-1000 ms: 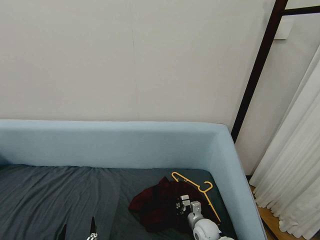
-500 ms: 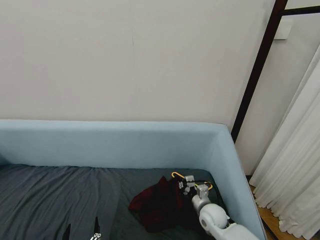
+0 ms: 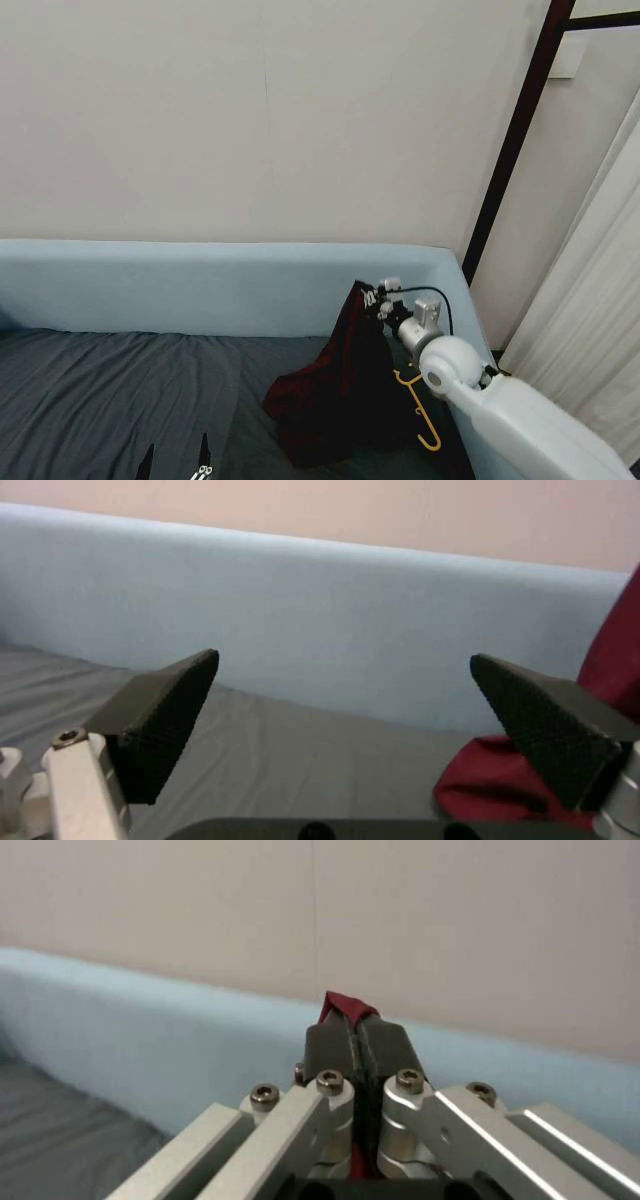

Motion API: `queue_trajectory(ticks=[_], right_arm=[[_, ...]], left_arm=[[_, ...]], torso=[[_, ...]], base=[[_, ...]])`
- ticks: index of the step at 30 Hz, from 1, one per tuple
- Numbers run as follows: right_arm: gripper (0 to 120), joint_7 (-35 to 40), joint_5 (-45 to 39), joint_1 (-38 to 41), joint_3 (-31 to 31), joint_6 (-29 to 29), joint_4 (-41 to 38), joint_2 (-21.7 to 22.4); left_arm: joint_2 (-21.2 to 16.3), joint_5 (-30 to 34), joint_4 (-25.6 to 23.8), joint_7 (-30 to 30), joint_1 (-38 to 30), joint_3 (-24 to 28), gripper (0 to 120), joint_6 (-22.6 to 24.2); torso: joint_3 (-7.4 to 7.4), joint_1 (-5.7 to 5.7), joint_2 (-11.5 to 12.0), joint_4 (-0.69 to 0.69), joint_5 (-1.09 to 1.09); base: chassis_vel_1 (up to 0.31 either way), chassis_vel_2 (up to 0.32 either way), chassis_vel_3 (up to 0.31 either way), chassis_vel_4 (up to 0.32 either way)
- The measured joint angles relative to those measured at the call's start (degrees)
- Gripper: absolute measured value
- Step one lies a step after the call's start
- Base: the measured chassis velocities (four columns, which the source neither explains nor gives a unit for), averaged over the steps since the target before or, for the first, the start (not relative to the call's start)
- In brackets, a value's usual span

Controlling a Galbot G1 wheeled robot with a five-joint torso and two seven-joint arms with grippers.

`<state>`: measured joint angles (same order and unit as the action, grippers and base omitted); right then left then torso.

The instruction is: Pick up the clothes from the sofa and hang them on the clothes hanger.

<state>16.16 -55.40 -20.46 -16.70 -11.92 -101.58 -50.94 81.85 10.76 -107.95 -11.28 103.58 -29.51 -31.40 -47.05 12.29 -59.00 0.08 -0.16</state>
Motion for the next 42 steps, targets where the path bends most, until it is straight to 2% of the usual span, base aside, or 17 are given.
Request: queue_trajectory(ticks=[7, 20, 27, 34, 38, 42], right_arm=[[0, 4.1, -5.26, 14.07, -2.4, -1.75, -2.01, -1.34], [0, 8.25, -10.44, 28.62, -3.19, -2.73, -3.07, -4.41], [0, 8.35, -12.84, 37.77, -6.06, -2.75, 1.32, -5.98], [0, 10.25, -15.41, 40.57, -8.09, -2.67, 2.93, -7.86], [0, 11.86, -18.3, 40.95, -9.94, -2.31, 0.59, -9.81], [0, 11.85, -18.99, 38.03, -9.92, -1.78, -2.26, -8.79]], left_arm=[[-0.27, 0.2, 0.11, 0.01, -0.08, 0.23, 98, -0.07], [-0.52, 0.26, 0.24, -0.01, 0.22, 0.32, 99, -0.69], [-0.72, 0.35, 0.23, 0.0, 0.09, 0.07, 99, -0.91], [-0.38, 0.47, 1.72, -0.02, 0.01, 0.0, 99, -2.3], [-0.09, 0.94, 2.87, -0.06, -0.45, -0.02, 99, -2.9], [0.35, 1.22, 3.24, -0.09, -0.8, -0.02, 99, -2.94]], torso=[[0.0, 0.0, 0.0, 0.0, 0.01], [0.0, 0.0, 0.0, 0.01, 0.01], [0.01, 0.0, 0.0, 0.0, 0.02], [0.0, 0.01, 0.0, 0.01, 0.01], [0.0, 0.01, 0.0, -0.03, 0.03], [0.01, 0.01, 0.0, -0.03, 0.03]], base=[[0.0, 0.0, 0.0, 0.0], [0.0, 0.0, 0.0, 0.0], [0.0, 0.0, 0.0, 0.0], [0.0, 0.0, 0.0, 0.0], [0.0, 0.0, 0.0, 0.0], [0.0, 0.0, 0.0, 0.0]])
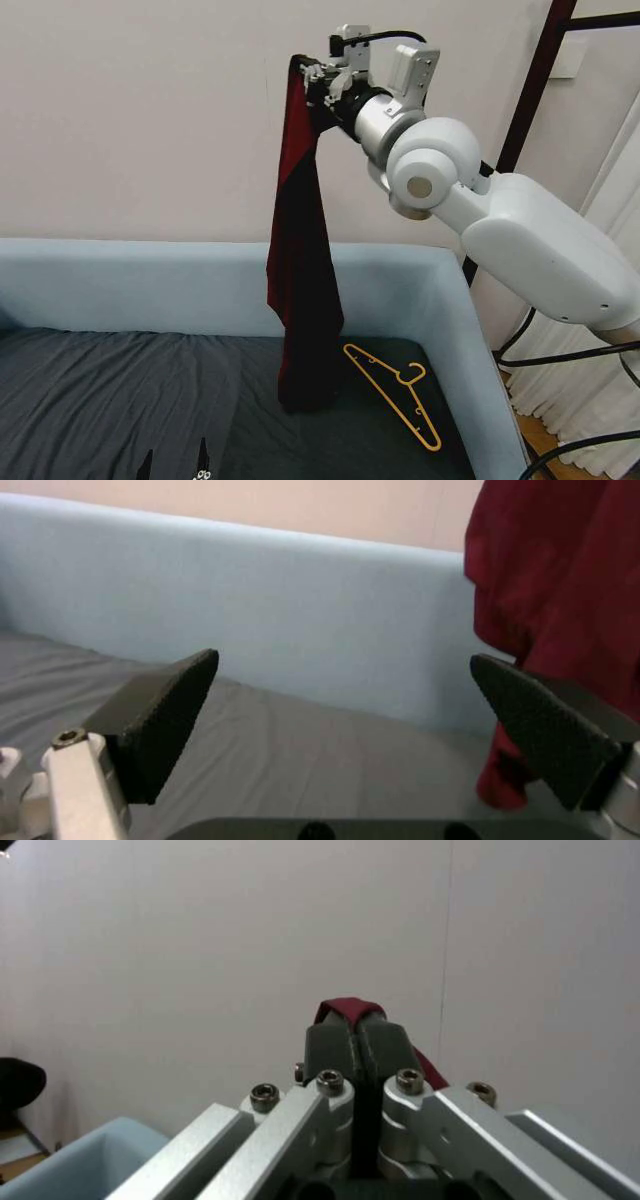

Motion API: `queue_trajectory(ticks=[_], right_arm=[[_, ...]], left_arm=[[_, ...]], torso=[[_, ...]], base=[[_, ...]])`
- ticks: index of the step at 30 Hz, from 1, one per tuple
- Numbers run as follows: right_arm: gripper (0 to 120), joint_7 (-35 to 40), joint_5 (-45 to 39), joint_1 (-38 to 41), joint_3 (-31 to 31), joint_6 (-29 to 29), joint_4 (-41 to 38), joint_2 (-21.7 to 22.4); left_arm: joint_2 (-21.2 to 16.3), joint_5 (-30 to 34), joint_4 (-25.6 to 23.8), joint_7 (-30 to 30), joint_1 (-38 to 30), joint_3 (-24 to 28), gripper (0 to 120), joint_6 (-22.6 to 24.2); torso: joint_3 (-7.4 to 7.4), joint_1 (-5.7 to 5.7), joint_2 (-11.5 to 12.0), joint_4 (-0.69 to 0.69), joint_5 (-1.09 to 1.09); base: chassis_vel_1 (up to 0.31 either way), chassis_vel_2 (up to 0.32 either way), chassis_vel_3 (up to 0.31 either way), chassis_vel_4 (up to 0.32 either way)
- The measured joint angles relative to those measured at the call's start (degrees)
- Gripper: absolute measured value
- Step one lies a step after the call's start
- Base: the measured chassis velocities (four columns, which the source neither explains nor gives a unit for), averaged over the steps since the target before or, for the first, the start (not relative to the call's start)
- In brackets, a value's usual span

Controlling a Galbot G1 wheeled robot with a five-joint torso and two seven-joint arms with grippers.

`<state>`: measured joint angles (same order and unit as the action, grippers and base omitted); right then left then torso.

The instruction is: Pick up the clothes from the sofa and hang them on the clothes hanger.

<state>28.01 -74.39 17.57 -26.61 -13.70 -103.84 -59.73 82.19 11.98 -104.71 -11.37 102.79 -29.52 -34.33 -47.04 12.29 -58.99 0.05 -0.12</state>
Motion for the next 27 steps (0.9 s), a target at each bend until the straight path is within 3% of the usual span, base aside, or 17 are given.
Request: queue_trajectory(ticks=[3, 6, 7, 9, 13, 18, 22, 25, 27], right_arm=[[0, -1.39, 1.34, -5.13, 1.1, 0.63, -1.35, 3.46], [0, -7.69, 5.38, -16.44, 3.18, 2.98, -2.07, 11.56], [0, -7.69, 5.38, -16.44, 3.18, 2.98, -2.07, 11.56], [0, -12.85, 9.46, -23.84, 3.43, 5.56, -1.21, 15.91], [0, -19.5, 17.86, -32.36, 3.86, 11.41, 4.73, 18.09], [0, -25.04, 31.11, -37.88, 4.13, 19.6, 17.13, 15.0], [0, -26.99, 41.01, -36.85, 4.3, 25.69, 31.29, 5.16], [0, -28.23, 43.84, -35.8, 4.29, 27.1, 37.15, 1.29], [0, -29.66, 46.86, -35.87, 4.21, 28.1, 42.12, -1.22]], left_arm=[[0.14, 0.06, 0.28, -0.01, -0.05, 0.02, 99, 0.0], [0.14, 0.04, 0.8, 0.04, -0.1, 0.13, 99, 0.02], [0.14, 0.04, 0.8, 0.04, -0.1, 0.13, 99, 0.02], [0.23, -0.16, 1.18, 0.13, -0.17, 0.32, 99, 0.1], [0.95, -0.44, 1.48, 0.18, -0.18, 0.6, 99, 0.46], [1.7, -1.08, 1.59, 0.24, 0.29, 0.94, 98, 0.61], [1.99, -1.64, 1.74, 0.31, 1.16, 1.07, 98, 0.5], [2.03, -1.75, 1.73, 0.31, 1.51, 0.9, 99, 0.4], [2.02, -1.81, 1.64, 0.31, 1.84, 0.74, 99, 0.31]], torso=[[0.0, 0.0, 0.0, 0.0, -0.01], [-0.01, 0.0, 0.0, 0.05, -0.06], [-0.01, 0.0, 0.0, 0.05, -0.06], [-0.01, 0.0, 0.0, 0.08, -0.08], [0.0, -0.01, 0.0, 0.05, -0.05], [0.0, -0.01, 0.0, 0.05, -0.01], [-0.01, 0.0, 0.01, -0.02, -0.04], [0.0, 0.0, 0.01, -0.06, 0.01], [-0.02, 0.0, 0.01, 0.01, -0.03]], base=[[0.0, 0.0, 0.0, 0.0], [0.0, 0.0, 0.0, 0.0], [0.0, 0.0, 0.0, 0.0], [0.0, 0.0, 0.0, 0.0], [0.0, 0.0, 0.0, 0.0], [0.0, 0.0, 0.0, 0.0], [0.0, 0.0, 0.0, 0.0], [0.0, 0.0, 0.0, 0.0], [0.0, 0.0, 0.0, 0.0]])
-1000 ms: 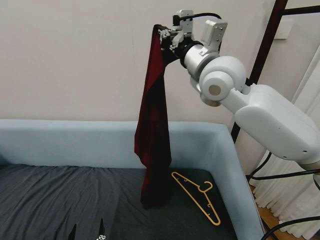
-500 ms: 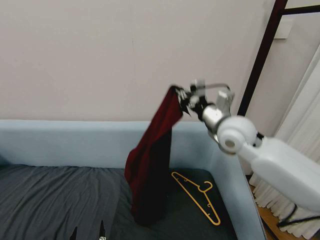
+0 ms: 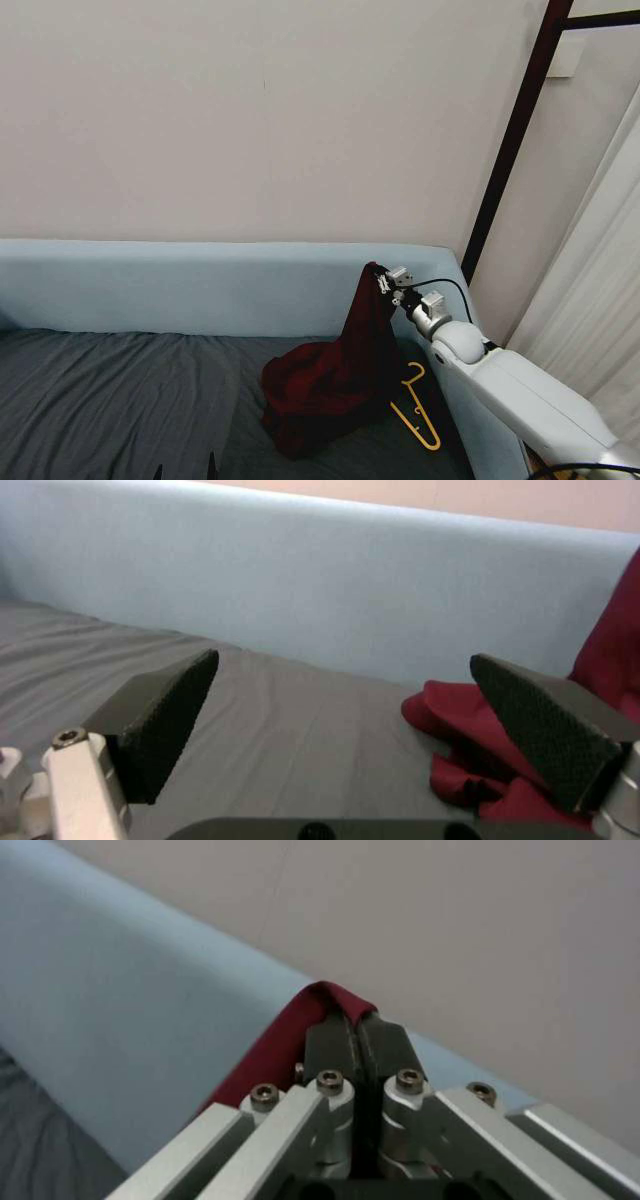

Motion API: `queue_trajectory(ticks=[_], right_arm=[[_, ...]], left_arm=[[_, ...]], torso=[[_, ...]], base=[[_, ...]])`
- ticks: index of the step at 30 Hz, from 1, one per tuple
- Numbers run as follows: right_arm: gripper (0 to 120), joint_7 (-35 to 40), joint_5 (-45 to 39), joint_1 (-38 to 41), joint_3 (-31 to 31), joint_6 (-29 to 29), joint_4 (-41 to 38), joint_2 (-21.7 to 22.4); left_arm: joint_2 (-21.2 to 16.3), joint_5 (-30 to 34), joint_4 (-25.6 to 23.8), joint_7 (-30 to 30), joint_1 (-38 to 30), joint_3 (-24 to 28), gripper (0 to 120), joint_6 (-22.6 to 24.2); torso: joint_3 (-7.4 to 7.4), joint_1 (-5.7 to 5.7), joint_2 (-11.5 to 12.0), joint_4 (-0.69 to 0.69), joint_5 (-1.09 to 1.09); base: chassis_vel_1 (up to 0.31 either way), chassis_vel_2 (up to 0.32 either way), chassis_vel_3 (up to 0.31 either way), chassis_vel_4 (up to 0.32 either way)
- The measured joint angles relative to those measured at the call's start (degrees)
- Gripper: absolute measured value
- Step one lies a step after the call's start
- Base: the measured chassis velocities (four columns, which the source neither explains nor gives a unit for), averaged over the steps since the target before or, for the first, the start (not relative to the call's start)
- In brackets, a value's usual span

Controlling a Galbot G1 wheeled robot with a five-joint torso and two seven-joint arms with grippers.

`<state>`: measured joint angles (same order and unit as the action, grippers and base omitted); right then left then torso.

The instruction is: Pick up the clothes from the sofa and hang them on the clothes hanger.

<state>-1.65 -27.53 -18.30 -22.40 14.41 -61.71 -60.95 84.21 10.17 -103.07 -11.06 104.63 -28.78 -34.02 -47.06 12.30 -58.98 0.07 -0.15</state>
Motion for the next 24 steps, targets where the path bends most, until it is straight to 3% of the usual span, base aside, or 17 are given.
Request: queue_trajectory(ticks=[3, 14, 17, 24], right_arm=[[2, -0.56, 2.14, -1.45, 0.71, 0.2, 2.61, -1.32], [43, 1.47, 4.36, -8.43, 4.92, -2.63, -1.33, 0.55], [50, 2.31, 1.4, -9.23, 5.05, -4.88, -4.19, 1.66], [80, 5.03, -9.05, -15.11, 5.58, -12.81, -16.6, 5.24]], left_arm=[[-0.02, -0.04, -0.04, 0.0, 0.15, -0.05, 99, -0.08], [-0.82, -0.18, 0.34, -0.01, -0.27, 0.67, 99, -0.09], [-1.06, -0.19, 0.33, -0.01, -0.41, 0.71, 99, 0.01], [-2.06, -0.05, 0.33, -0.01, -0.29, 0.24, 99, 0.04]], torso=[[0.01, 0.0, 0.0, 0.02, 0.01], [0.01, -0.01, -0.01, 0.02, 0.0], [0.01, 0.0, -0.01, 0.02, 0.01], [0.02, 0.0, -0.01, 0.01, 0.01]], base=[[0.0, 0.0, 0.0, 0.0], [0.0, 0.0, 0.0, 0.0], [0.0, 0.0, 0.0, 0.0], [0.0, 0.0, 0.0, 0.0]])
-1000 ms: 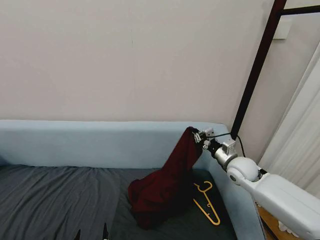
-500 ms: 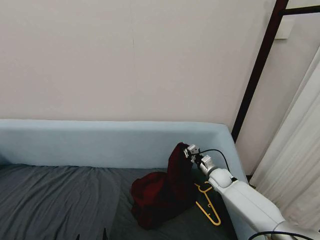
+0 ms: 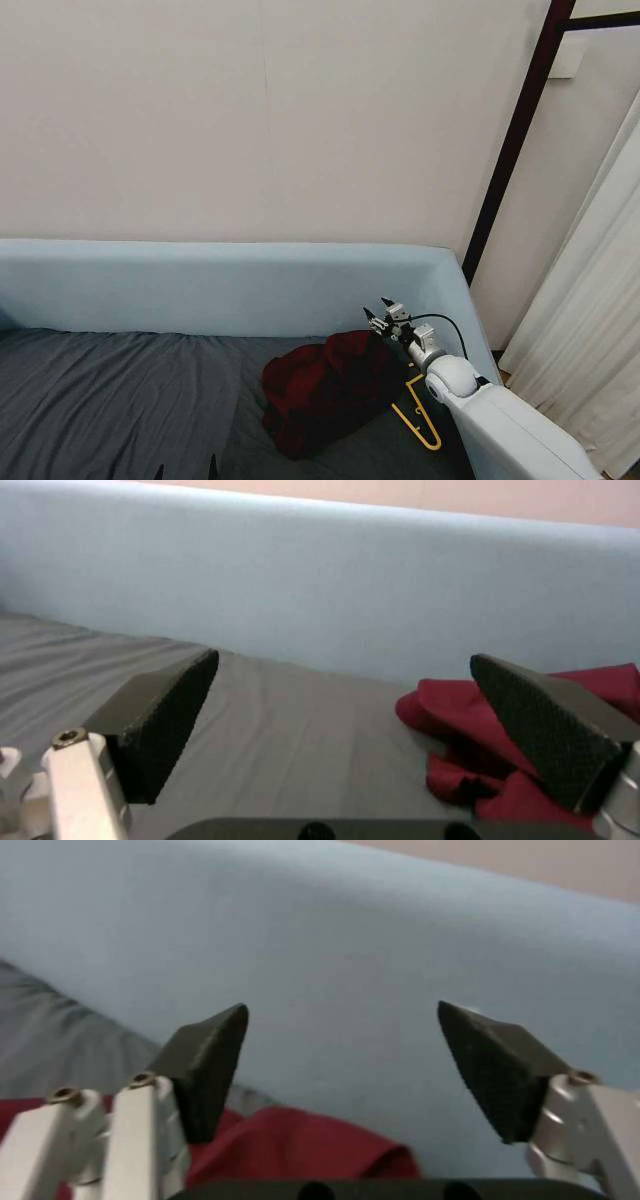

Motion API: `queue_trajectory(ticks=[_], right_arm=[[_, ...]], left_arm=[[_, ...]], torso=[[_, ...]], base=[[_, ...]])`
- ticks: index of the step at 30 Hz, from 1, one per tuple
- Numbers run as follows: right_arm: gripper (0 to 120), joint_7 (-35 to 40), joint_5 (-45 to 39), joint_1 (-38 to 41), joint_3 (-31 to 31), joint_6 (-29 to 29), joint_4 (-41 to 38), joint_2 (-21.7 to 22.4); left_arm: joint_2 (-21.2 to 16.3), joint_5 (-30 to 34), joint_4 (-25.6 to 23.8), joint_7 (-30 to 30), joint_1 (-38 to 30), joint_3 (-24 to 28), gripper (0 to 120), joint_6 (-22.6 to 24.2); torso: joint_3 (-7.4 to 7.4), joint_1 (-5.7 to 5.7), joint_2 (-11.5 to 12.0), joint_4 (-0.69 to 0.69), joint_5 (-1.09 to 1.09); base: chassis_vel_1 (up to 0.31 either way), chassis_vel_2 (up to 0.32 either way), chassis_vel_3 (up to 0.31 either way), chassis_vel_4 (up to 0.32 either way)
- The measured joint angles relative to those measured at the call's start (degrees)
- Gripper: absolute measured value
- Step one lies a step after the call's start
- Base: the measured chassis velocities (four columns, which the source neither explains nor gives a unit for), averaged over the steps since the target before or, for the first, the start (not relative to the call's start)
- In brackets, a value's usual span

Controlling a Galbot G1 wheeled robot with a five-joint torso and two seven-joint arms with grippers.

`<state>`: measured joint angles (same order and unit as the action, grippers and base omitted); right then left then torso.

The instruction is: Pick up the clothes from the sofa and hang them on the clothes hanger.

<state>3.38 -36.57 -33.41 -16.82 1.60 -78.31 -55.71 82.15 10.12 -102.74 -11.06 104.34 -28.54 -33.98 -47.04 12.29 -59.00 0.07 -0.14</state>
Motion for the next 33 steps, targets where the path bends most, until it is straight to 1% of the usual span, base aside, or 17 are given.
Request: queue_trajectory(ticks=[2, 3, 5, 6, 9, 11, 17, 19, 20, 21, 23, 24, 26, 27, 30, 31, 33], right_arm=[[86, 1.17, -3.03, -2.9, -0.09, -2.37, -4.7, 0.57], [86, 1.17, -3.03, -2.9, -0.09, -2.37, -4.7, 0.57], [97, 2.12, -5.73, -7.84, -0.46, -4.46, -8.99, -0.07], [98, 1.91, -5.44, -9.05, -0.78, -4.46, -9.23, -0.51], [100, 0.84, -3.33, -10.94, -2.01, -3.62, -8.46, -1.8], [100, -0.48, 0.0, -11.92, -3.04, -1.64, -6.31, -3.35], [100, -2.28, 1.83, -13.08, -5.81, 0.14, -5.53, -5.53], [100, -3.18, 2.84, -12.76, -8.5, 0.33, -4.34, -7.43], [100, -3.28, 2.89, -12.66, -8.81, 0.38, -4.14, -7.62], [100, -4.6, 3.22, -10.99, -11.75, 0.98, -2.06, -9.21], [100, -5.48, 3.38, -10.13, -12.96, 1.32, -1.15, -9.66], [100, -7.9, 3.75, -7.91, -15.72, 2.15, 1.03, -10.31], [100, -10.88, 3.66, -5.2, -18.78, 2.79, 3.21, -10.94], [100, -10.88, 3.66, -5.2, -18.78, 2.79, 3.21, -10.94], [100, -13.68, 3.04, -1.93, -22.86, 3.07, 5.91, -12.81], [100, -13.68, 3.04, -1.93, -22.86, 3.07, 5.91, -12.81], [100, -13.96, 3.18, -0.82, -24.84, 3.01, 7.57, -14.88]], left_arm=[[-0.2, 0.13, 0.08, 0.06, 0.31, -0.29, 99, -0.23], [-0.2, 0.13, 0.08, 0.06, 0.31, -0.29, 99, -0.23], [-0.89, 1.13, -0.11, 1.55, 1.24, -1.54, 99, -1.27], [-1.28, 1.69, -0.27, 2.11, 1.64, -2.07, 99, -1.67], [-2.07, 2.44, -0.55, 2.55, 2.94, -3.03, 99, -2.3], [-2.77, 2.74, -0.58, 2.39, 4.39, -3.98, 100, -2.71], [-3.89, 1.51, 0.49, 3.0, 6.44, -6.19, 100, -4.24], [-4.32, -0.77, 1.49, 4.3, 6.06, -7.22, 100, -6.36], [-4.36, -0.93, 1.53, 4.41, 6.02, -7.28, 100, -6.5], [-4.78, -1.47, 1.52, 5.03, 5.93, -7.51, 100, -7.04], [-4.86, -1.53, 1.44, 5.16, 5.93, -7.55, 100, -7.08], [-4.91, -1.63, 1.26, 5.39, 6.0, -7.69, 100, -7.24], [-4.73, -1.66, 1.3, 5.45, 6.13, -7.83, 100, -7.55], [-4.73, -1.66, 1.3, 5.45, 6.13, -7.83, 100, -7.55], [-4.04, -1.67, 2.32, 5.52, 6.37, -7.98, 100, -8.75], [-4.04, -1.67, 2.32, 5.52, 6.37, -7.98, 100, -8.75], [-3.77, -1.66, 3.04, 5.51, 6.4, -8.09, 100, -9.55]], torso=[[0.0, 0.0, 0.0, 0.02, 0.03], [0.0, 0.0, 0.0, 0.02, 0.03], [0.0, -0.01, 0.0, 0.01, 0.0], [0.0, -0.01, 0.0, 0.01, 0.0], [0.0, -0.01, -0.01, 0.01, 0.0], [0.0, -0.01, 0.0, 0.0, 0.0], [0.0, -0.01, -0.01, 0.0, 0.01], [0.0, -0.01, 0.0, 0.01, 0.01], [0.0, -0.01, -0.01, 0.02, 0.01], [0.0, 0.0, 0.0, 0.01, 0.0], [0.0, 0.0, -0.01, -0.01, 0.0], [0.0, 0.0, 0.0, 0.0, 0.01], [-0.01, 0.0, 0.0, 0.0, 0.01], [-0.01, 0.0, 0.0, 0.0, 0.01], [-0.01, 0.0, 0.0, 0.0, 0.02], [-0.01, 0.0, 0.0, 0.0, 0.02], [-0.01, 0.0, 0.0, 0.0, 0.01]], base=[[0.0, 0.0, 0.0, 0.0], [0.0, 0.0, 0.0, 0.0], [0.0, 0.0, 0.0, 0.0], [0.0, 0.0, 0.0, 0.0], [0.0, 0.0, 0.0, 0.0], [0.0, 0.0, 0.0, 0.0], [0.0, 0.0, 0.0, 0.0], [0.0, 0.0, 0.0, 0.0], [0.0, 0.0, 0.0, 0.0], [0.0, 0.0, 0.0, 0.0], [0.0, 0.0, 0.0, 0.0], [0.0, 0.0, 0.0, 0.0], [0.0, 0.0, 0.0, 0.0], [0.0, 0.0, 0.0, 0.0], [0.0, 0.0, 0.0, 0.0], [0.0, 0.0, 0.0, 0.0], [0.0, 0.0, 0.0, 0.0]])
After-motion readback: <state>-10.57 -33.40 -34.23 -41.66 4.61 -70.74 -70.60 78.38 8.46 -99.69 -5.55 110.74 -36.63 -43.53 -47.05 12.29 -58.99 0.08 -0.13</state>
